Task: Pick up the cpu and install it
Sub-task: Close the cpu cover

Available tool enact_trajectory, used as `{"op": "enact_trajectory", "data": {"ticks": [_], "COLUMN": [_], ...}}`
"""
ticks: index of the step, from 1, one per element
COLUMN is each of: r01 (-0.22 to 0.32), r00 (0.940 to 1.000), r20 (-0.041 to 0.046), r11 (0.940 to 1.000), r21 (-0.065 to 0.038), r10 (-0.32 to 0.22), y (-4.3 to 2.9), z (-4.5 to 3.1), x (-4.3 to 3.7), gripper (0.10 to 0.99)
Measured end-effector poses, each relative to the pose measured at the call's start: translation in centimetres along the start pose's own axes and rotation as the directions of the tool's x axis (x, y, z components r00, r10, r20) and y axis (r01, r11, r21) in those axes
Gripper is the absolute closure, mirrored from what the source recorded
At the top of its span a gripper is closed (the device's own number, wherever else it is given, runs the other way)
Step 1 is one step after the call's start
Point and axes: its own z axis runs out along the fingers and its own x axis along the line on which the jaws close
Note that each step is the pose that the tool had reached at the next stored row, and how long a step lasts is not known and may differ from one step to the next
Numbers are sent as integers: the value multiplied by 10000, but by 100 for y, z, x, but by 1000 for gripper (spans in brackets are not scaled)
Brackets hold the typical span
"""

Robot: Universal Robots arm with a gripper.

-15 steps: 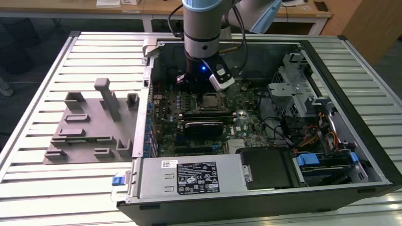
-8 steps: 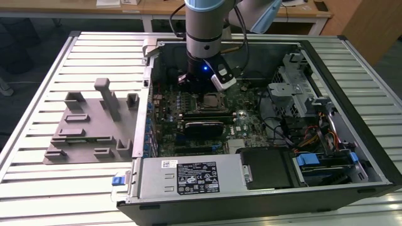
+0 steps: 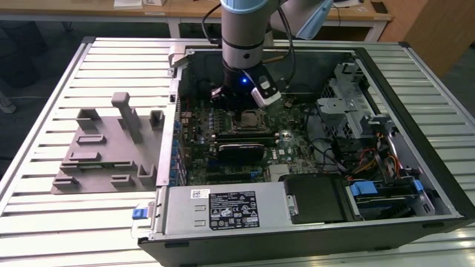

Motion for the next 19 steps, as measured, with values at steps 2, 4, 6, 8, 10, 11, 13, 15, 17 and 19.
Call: {"op": "enact_trajectory", "data": {"ticks": [2, 4, 6, 8, 10, 11, 13, 15, 17, 19], "r01": [0, 0, 0, 1, 1, 2, 6, 3, 2, 2], "r00": [10000, 10000, 10000, 10000, 10000, 10000, 10000, 10000, 10000, 10000], "r20": [-2, -1, 0, -1, 8, 16, 10, 9, 12, 18], "r11": [10000, 10000, 10000, 10000, 10000, 10000, 10000, 10000, 10000, 10000], "r21": [0, -5, -5, -4, -9, -15, -3, -4, -1, -1], "r10": [0, 0, 0, -1, -1, -2, -6, -3, -2, -2], "y": [0, -1, -1, -1, 1, 2, 1, 2, 2, 3], "z": [0, 1, 2, 1, -8, -19, -54, -82, -104, -128], "x": [-7, -21, -22, -22, -24, -26, -27, -26, -26, -26], "gripper": [980, 980, 980, 980, 980, 980, 980, 980, 980, 980]}}
